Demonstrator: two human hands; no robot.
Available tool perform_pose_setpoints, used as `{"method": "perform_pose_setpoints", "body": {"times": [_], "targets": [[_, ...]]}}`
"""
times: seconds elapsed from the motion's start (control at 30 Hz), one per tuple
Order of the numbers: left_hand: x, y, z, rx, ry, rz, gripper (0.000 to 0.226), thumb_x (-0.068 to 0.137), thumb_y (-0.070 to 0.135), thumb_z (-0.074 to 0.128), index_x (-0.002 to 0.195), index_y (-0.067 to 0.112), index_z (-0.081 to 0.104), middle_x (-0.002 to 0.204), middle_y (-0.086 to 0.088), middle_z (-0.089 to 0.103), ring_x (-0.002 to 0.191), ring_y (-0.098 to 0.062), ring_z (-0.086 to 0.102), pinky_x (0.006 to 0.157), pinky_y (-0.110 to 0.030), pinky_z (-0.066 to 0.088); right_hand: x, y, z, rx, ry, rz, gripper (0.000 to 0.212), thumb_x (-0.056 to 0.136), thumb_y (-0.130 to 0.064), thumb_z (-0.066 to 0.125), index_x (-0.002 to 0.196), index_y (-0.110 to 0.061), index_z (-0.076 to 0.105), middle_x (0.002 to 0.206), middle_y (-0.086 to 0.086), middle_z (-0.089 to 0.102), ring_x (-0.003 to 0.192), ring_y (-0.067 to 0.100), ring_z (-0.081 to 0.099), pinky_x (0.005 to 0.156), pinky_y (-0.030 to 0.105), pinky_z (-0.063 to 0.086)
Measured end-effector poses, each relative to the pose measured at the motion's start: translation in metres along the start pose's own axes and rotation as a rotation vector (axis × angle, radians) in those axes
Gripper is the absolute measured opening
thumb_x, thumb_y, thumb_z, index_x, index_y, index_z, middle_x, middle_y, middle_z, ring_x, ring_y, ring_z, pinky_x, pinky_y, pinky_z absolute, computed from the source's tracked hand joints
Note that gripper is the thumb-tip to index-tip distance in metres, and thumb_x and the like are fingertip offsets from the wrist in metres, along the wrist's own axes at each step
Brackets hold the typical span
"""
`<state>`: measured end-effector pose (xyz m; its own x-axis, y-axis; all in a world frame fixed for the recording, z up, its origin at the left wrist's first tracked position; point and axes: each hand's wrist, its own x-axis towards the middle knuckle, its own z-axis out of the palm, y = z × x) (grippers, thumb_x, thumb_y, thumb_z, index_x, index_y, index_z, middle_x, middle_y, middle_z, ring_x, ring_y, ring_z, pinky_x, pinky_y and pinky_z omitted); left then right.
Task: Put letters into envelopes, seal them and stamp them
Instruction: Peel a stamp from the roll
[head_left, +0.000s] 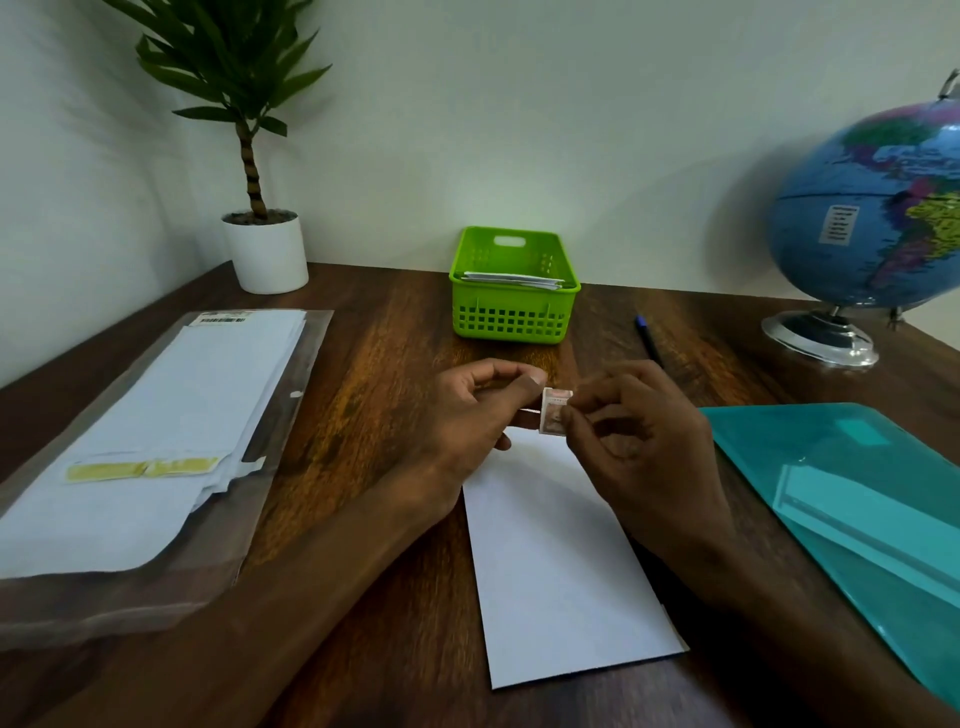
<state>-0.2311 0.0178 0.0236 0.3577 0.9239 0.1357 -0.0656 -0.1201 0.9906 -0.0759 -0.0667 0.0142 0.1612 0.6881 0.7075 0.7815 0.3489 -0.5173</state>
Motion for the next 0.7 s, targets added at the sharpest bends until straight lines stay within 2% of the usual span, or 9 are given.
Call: {"method": "perform_pose_setpoints", "body": {"times": [0.07,0.17,0.27,0.4,0.5,0.63,0.7], "targets": [[0.001,0.002,0.001,0.054,0.001,0.040,0.014,0.094,0.024,0.068,0.104,0.022,0.077,0.095,0.004,0.078,0.078,-0.003,0.071,0.054,-0.014,0.047,0.001,0.003,0.000,0.053,-0.007,0.057,0.013,0.086,-0.008,0.081,0.098,-0.010,0.075,0.102,0.000,0.070,0.087,0.010,0.070,0.075,0.018,0.061],[0.000,0.003,0.001,0.098,-0.054,0.133,0.021,0.094,0.011,0.066,0.114,0.014,0.073,0.102,0.001,0.075,0.074,0.009,0.065,0.057,-0.007,0.045,0.002,0.006,0.000,0.133,0.028,0.173,0.011,0.089,-0.012,0.080,0.099,-0.014,0.075,0.095,-0.005,0.074,0.084,0.007,0.073,0.073,0.015,0.059],[-0.002,0.003,0.001,0.211,-0.163,0.241,0.034,0.090,0.011,0.072,0.123,0.018,0.066,0.107,0.002,0.076,0.088,0.003,0.070,0.069,-0.008,0.049,0.004,0.009,-0.002,0.196,0.107,0.265,0.009,0.090,-0.012,0.079,0.094,-0.019,0.076,0.088,-0.009,0.075,0.080,0.006,0.073,0.068,0.012,0.057],[-0.002,-0.006,0.001,0.341,-0.257,0.304,0.052,0.085,0.021,0.080,0.131,0.026,0.058,0.106,0.005,0.077,0.083,-0.002,0.070,0.064,-0.016,0.051,0.004,0.013,-0.003,0.255,0.129,0.377,0.009,0.092,-0.013,0.076,0.091,-0.022,0.074,0.088,-0.005,0.075,0.079,0.013,0.075,0.069,0.029,0.064],[-0.001,-0.009,0.000,0.355,-0.219,0.325,0.047,0.085,0.024,0.080,0.128,0.027,0.060,0.102,0.008,0.078,0.083,-0.008,0.071,0.067,-0.024,0.057,0.004,0.013,-0.001,0.246,0.120,0.379,0.007,0.092,-0.014,0.077,0.092,-0.020,0.075,0.087,-0.003,0.076,0.075,0.014,0.075,0.067,0.031,0.065],[0.002,-0.008,-0.002,0.321,-0.194,0.339,0.041,0.084,0.024,0.081,0.122,0.021,0.066,0.102,0.008,0.078,0.087,-0.005,0.073,0.072,-0.020,0.059,0.005,0.011,-0.002,0.214,0.137,0.334,0.009,0.090,-0.017,0.078,0.090,-0.025,0.074,0.085,-0.005,0.075,0.070,0.011,0.072,0.062,0.022,0.061],[0.002,-0.008,-0.002,0.297,-0.202,0.336,0.035,0.084,0.020,0.081,0.117,0.017,0.070,0.100,0.006,0.078,0.089,-0.006,0.074,0.074,-0.022,0.060,0.005,0.012,-0.002,0.210,0.143,0.316,0.010,0.090,-0.017,0.078,0.089,-0.026,0.073,0.084,-0.005,0.075,0.069,0.010,0.072,0.061,0.019,0.060]]}}
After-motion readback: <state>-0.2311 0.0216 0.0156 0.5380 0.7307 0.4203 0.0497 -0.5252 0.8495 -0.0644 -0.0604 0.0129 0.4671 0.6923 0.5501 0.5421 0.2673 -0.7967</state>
